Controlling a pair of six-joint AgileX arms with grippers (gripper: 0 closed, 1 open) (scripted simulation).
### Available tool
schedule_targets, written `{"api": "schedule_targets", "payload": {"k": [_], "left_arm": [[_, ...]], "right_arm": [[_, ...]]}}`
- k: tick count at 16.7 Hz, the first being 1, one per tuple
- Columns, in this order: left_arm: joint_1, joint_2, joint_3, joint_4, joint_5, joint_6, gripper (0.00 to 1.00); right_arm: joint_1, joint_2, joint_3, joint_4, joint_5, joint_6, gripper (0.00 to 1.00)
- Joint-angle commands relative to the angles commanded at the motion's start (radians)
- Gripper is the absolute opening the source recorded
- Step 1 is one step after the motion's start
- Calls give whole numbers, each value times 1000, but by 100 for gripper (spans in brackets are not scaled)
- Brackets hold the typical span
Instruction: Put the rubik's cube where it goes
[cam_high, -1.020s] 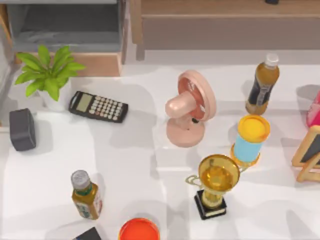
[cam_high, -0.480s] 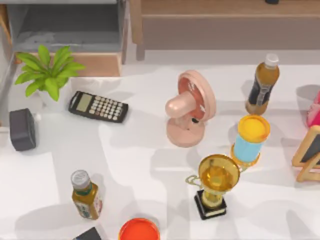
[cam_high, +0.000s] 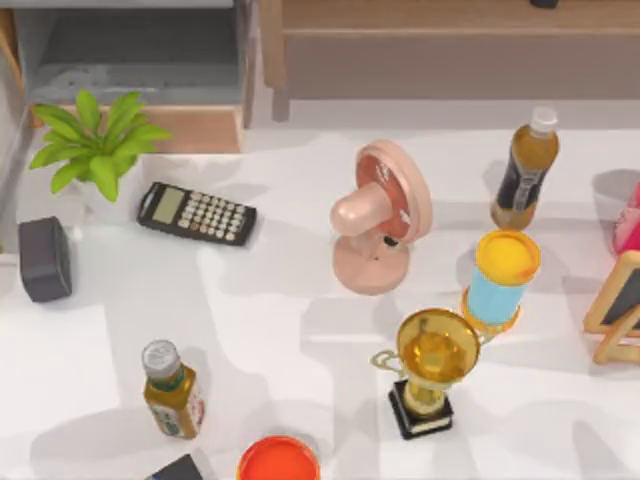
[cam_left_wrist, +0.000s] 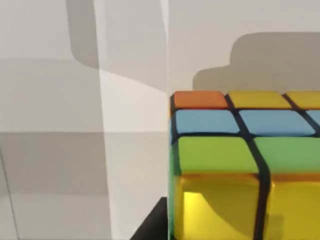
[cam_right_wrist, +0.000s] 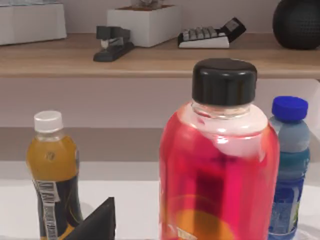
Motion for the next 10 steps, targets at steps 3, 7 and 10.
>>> {"api": "schedule_targets", "payload": {"k": [3,7,10], "left_arm": [[0,0,0,0,0,0,68],[0,0,0,0,0,0,98],[0,0,0,0,0,0,100]], "right_arm": [[0,0,0,0,0,0,100],[0,0,0,0,0,0,100],[0,0,0,0,0,0,100]]}}
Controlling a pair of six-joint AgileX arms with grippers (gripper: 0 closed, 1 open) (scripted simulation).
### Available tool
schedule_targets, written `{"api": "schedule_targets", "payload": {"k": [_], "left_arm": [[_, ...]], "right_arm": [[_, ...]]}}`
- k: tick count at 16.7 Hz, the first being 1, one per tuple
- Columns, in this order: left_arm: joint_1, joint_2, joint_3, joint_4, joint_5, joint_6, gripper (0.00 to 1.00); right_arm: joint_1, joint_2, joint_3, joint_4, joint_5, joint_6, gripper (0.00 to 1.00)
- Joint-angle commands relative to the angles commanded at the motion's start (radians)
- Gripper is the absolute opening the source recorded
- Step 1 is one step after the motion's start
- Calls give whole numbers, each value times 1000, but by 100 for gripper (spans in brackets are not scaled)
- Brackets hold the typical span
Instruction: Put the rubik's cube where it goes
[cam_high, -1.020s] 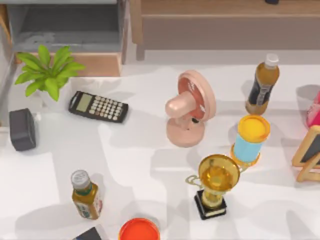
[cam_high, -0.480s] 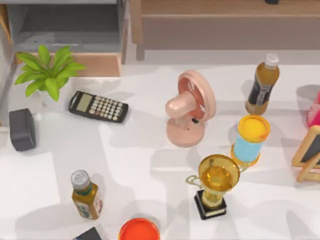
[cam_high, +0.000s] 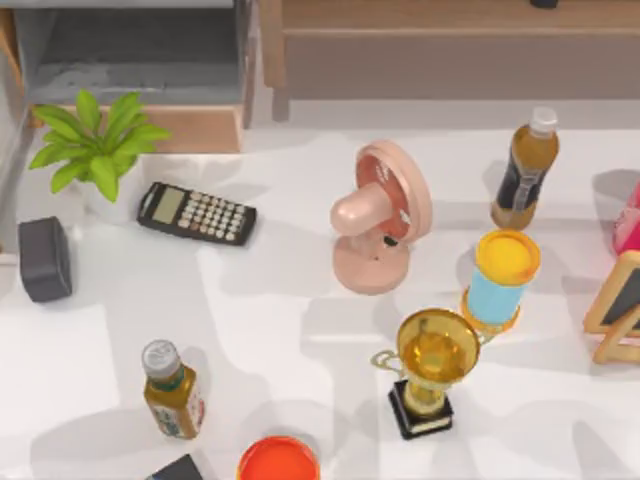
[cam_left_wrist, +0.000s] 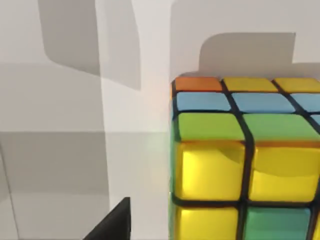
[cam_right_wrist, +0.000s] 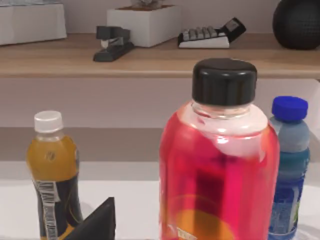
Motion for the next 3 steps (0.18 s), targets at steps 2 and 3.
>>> {"api": "schedule_targets", "payload": {"k": [2,3], "left_arm": [[0,0,0,0,0,0,100],[0,0,0,0,0,0,100]], "right_arm": [[0,0,0,0,0,0,100],[0,0,0,0,0,0,100]]}}
